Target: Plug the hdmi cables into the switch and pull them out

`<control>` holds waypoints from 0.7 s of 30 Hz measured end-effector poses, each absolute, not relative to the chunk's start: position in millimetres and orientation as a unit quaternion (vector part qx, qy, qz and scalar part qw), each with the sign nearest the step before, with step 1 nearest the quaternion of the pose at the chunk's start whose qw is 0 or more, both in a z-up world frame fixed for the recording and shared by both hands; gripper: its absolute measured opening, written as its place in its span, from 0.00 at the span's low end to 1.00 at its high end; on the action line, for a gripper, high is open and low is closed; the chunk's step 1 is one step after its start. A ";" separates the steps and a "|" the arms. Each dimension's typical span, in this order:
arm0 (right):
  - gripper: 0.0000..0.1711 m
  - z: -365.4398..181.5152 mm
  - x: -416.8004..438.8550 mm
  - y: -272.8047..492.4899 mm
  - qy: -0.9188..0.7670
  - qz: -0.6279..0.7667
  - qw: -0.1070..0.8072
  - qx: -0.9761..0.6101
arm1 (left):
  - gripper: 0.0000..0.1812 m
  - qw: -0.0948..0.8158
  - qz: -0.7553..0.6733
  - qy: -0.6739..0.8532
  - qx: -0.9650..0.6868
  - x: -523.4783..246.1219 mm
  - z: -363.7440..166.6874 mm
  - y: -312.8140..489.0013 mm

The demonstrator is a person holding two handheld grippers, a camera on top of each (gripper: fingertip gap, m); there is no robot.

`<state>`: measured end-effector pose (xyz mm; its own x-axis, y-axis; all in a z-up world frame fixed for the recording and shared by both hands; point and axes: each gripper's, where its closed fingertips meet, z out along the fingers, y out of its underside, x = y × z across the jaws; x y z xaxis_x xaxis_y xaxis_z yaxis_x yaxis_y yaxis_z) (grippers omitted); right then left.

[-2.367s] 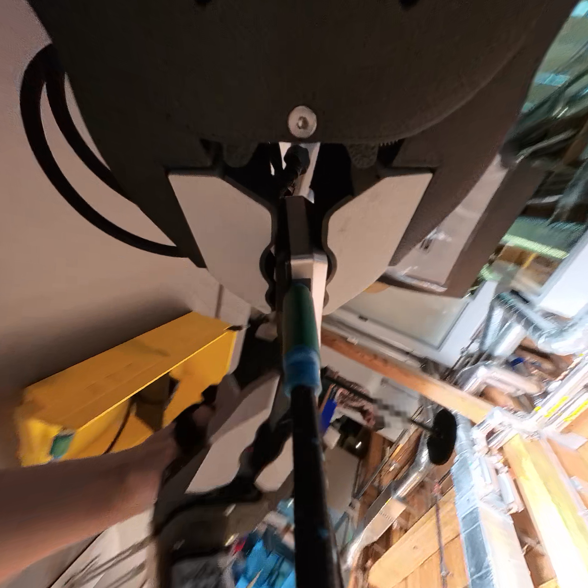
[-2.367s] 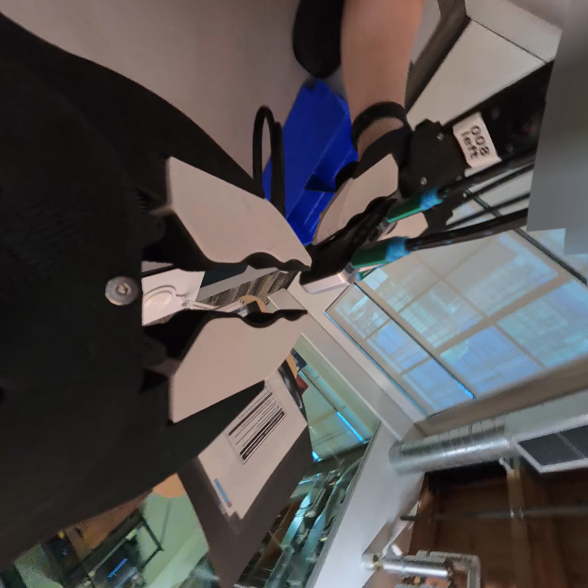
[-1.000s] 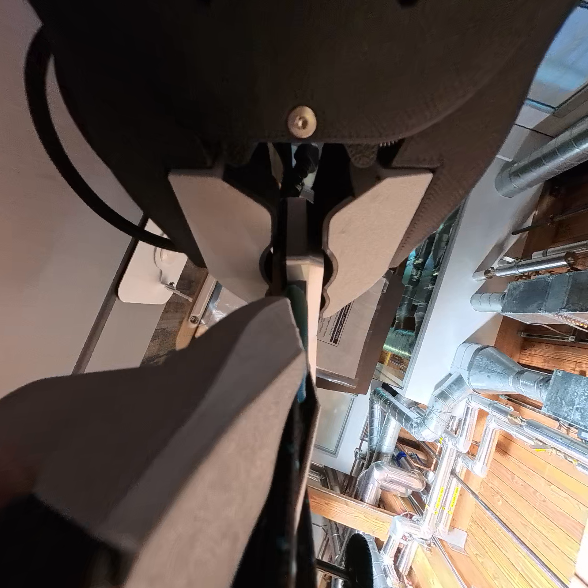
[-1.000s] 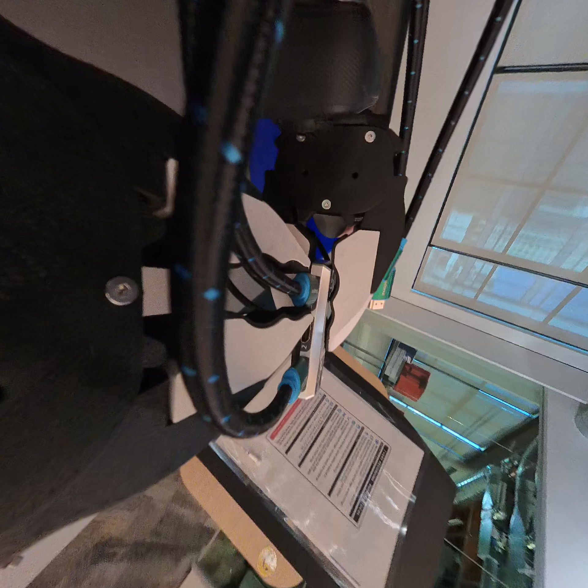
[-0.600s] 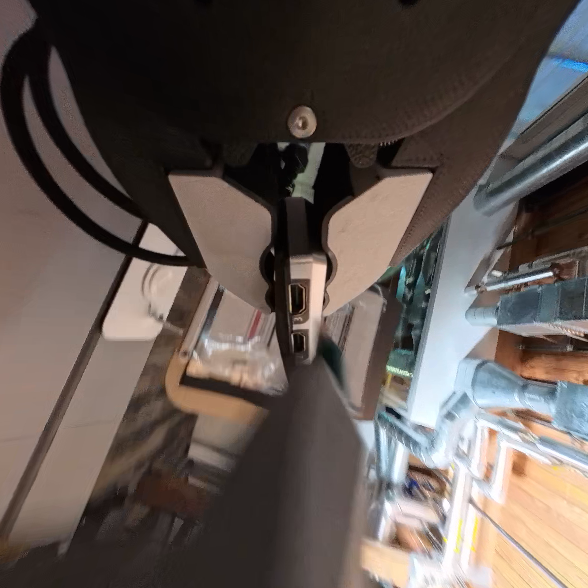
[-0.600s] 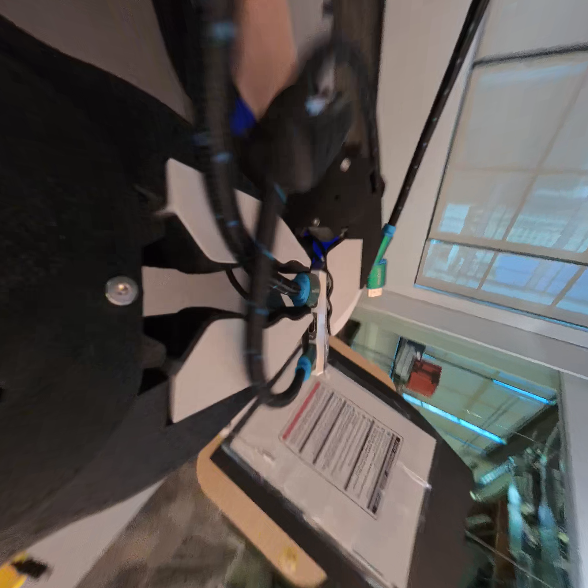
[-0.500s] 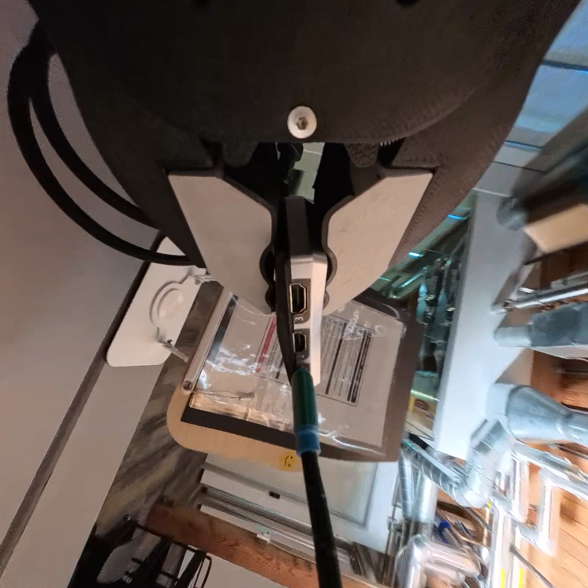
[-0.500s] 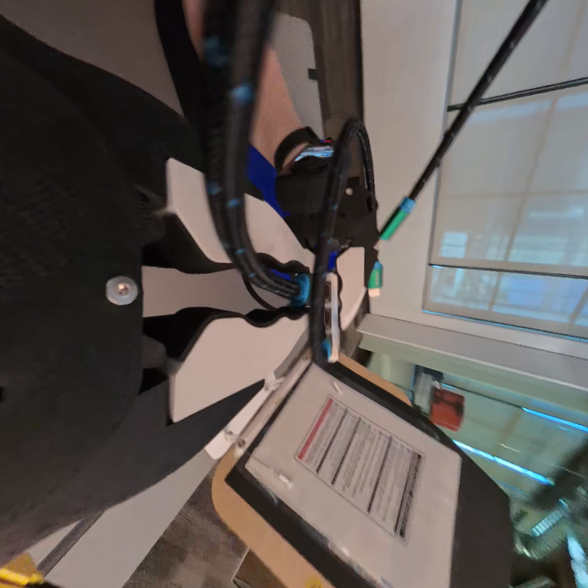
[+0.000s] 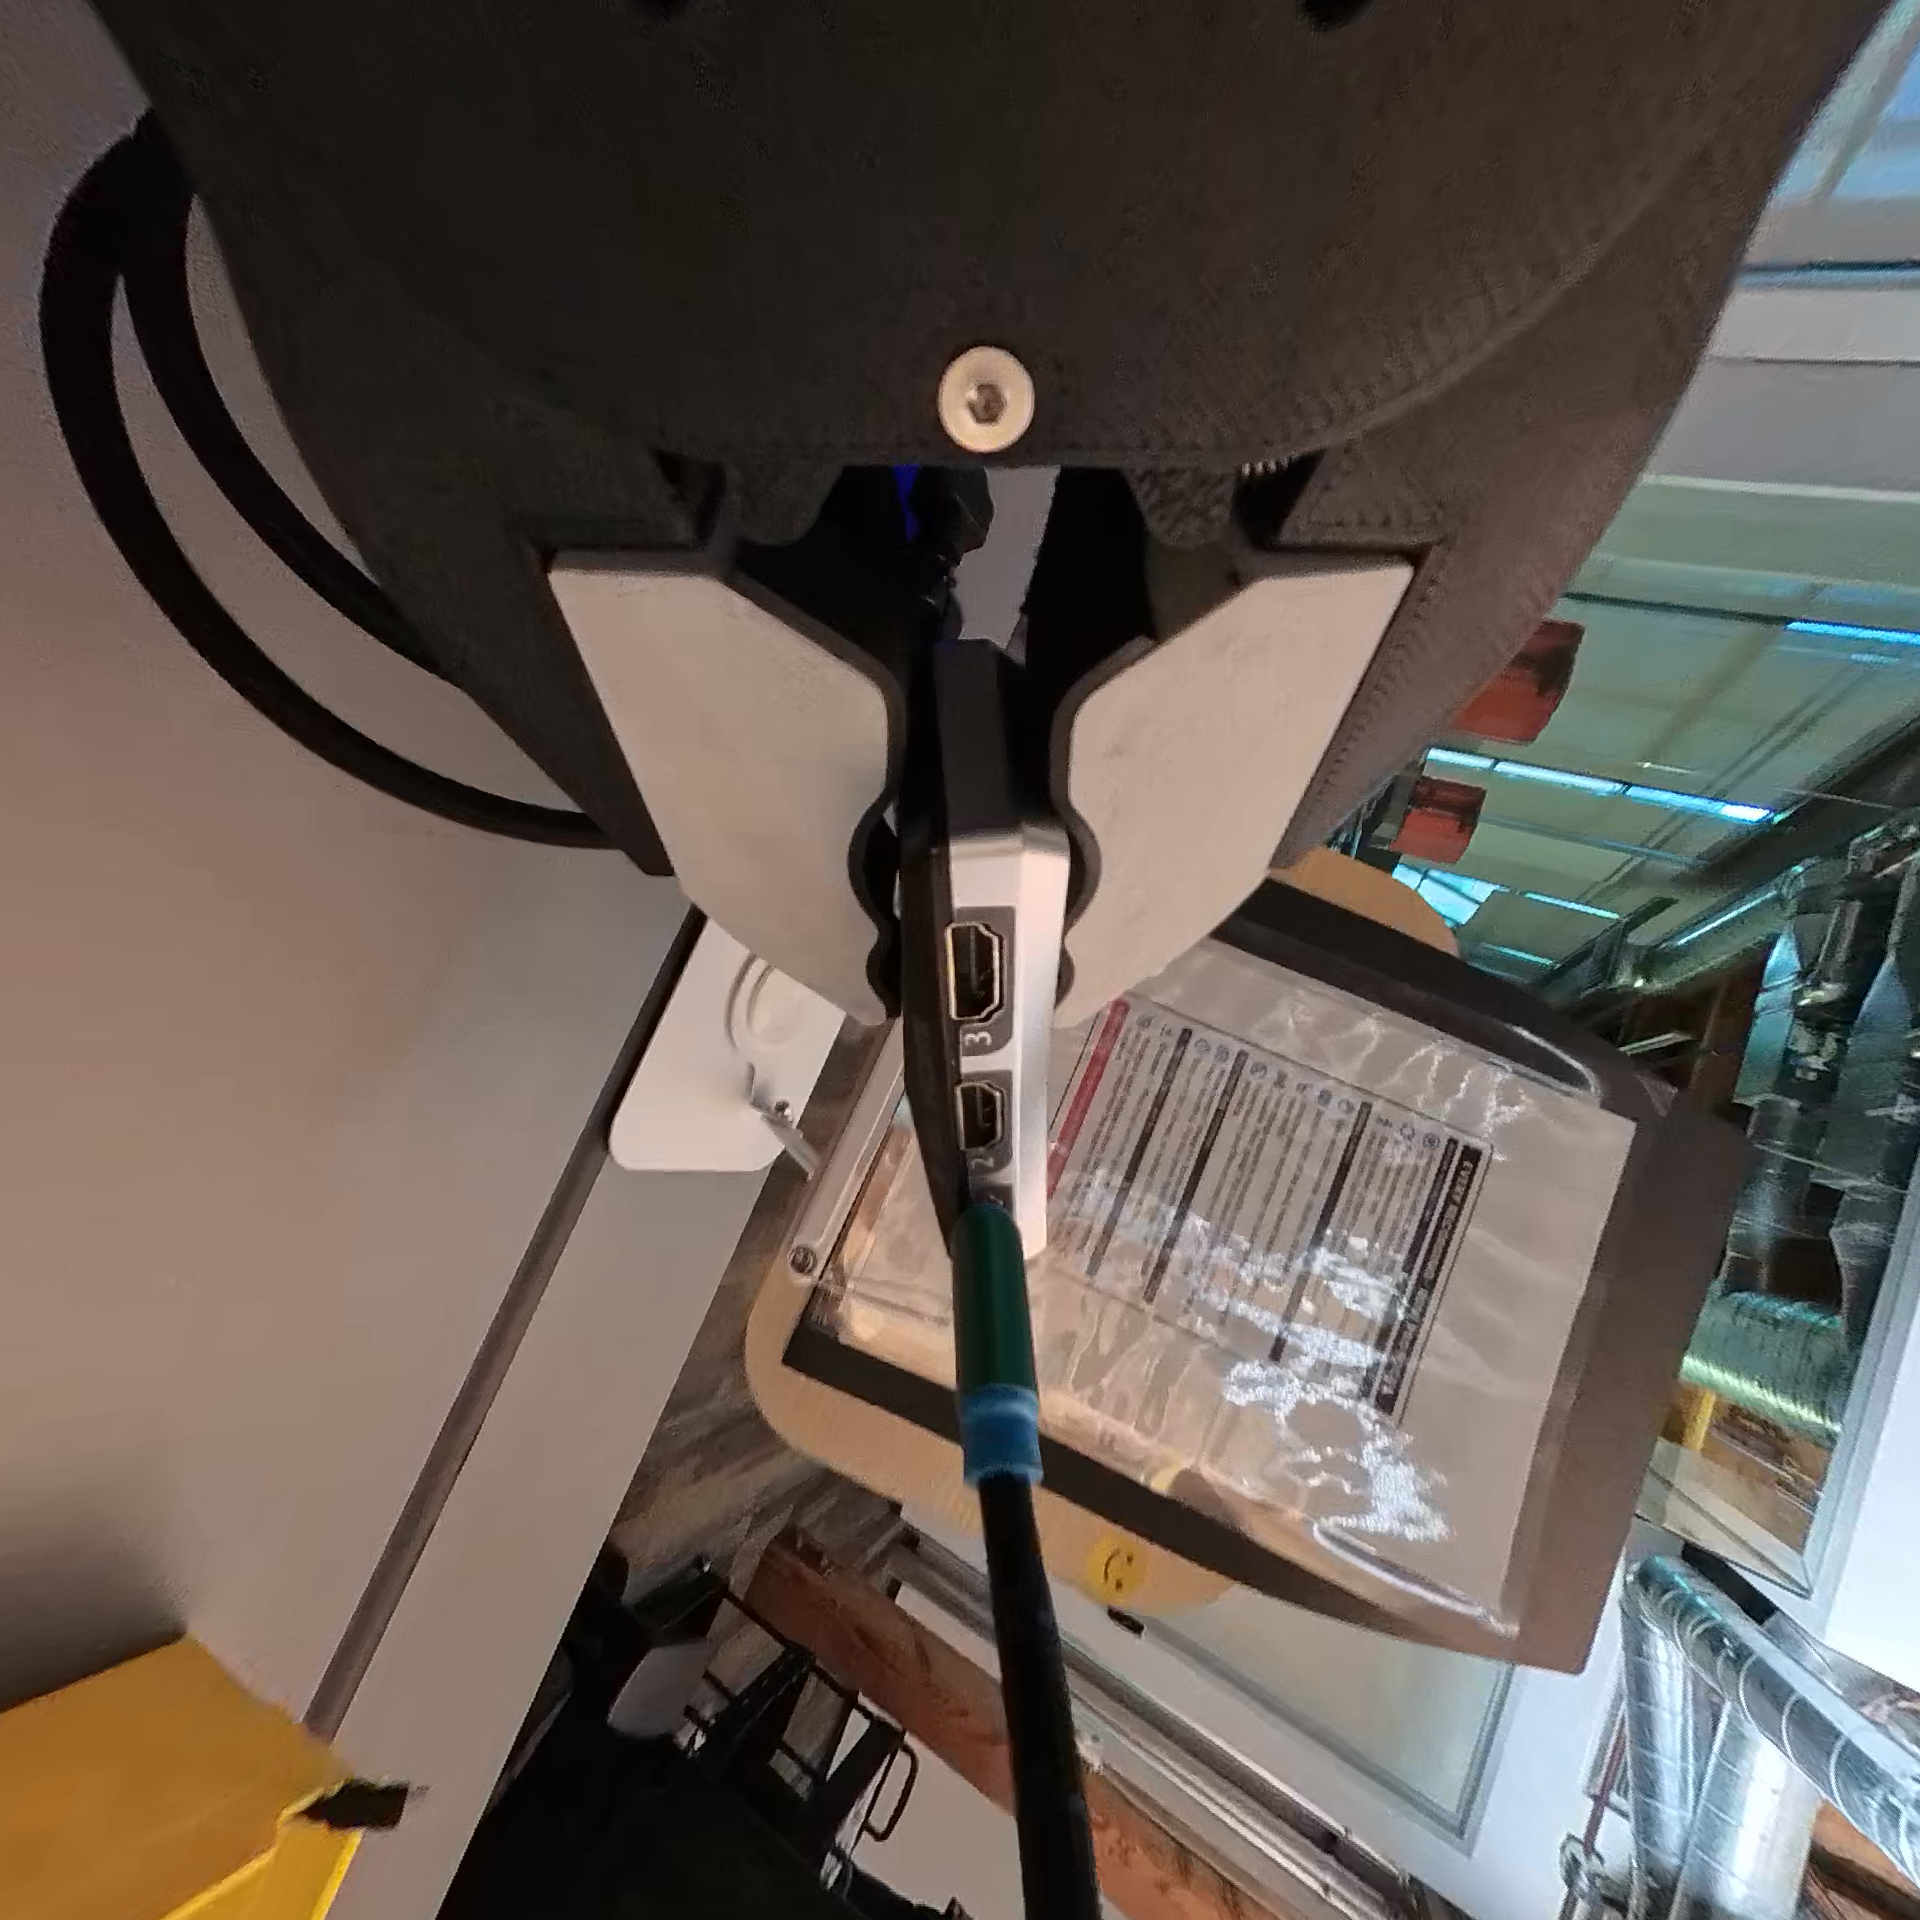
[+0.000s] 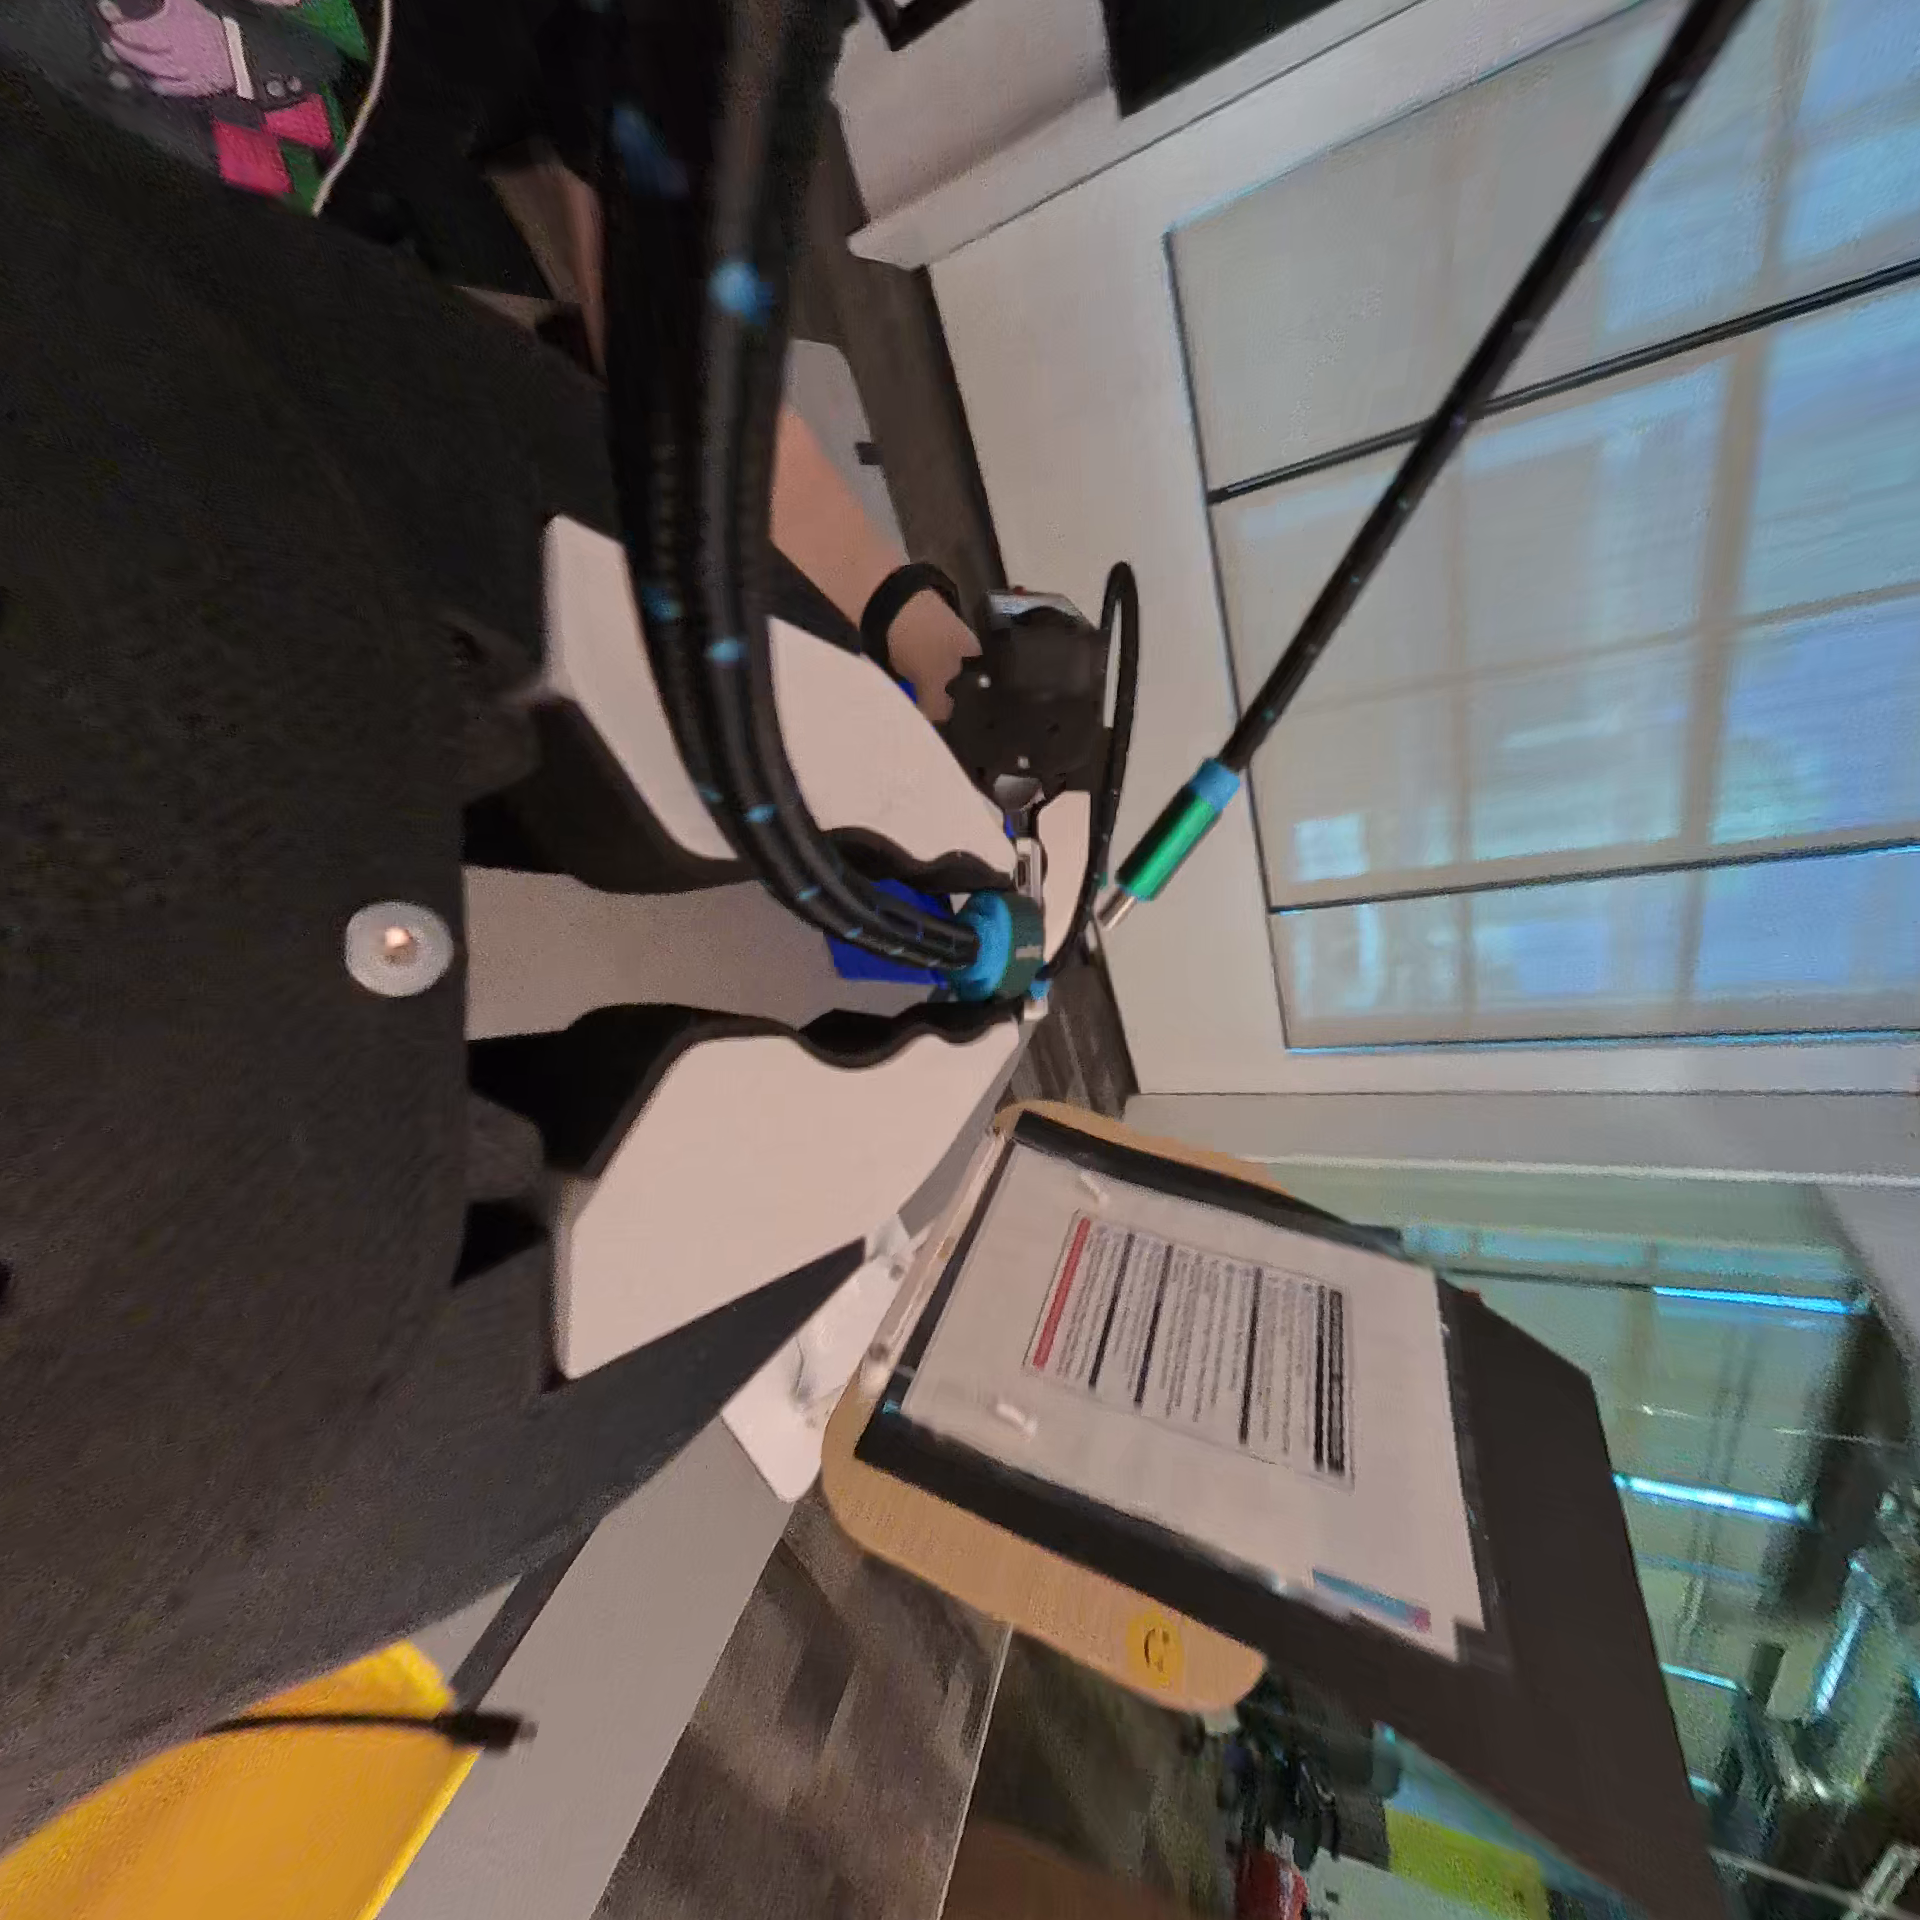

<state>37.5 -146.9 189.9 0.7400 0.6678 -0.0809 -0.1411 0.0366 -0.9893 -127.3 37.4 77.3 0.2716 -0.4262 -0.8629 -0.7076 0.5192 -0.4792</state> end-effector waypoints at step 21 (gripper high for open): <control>0.12 -35.1 279.6 -175.0 -0.169 -0.093 0.363 -0.912 | 0.12 0.634 0.080 0.593 -0.489 -132.6 90.4 21.2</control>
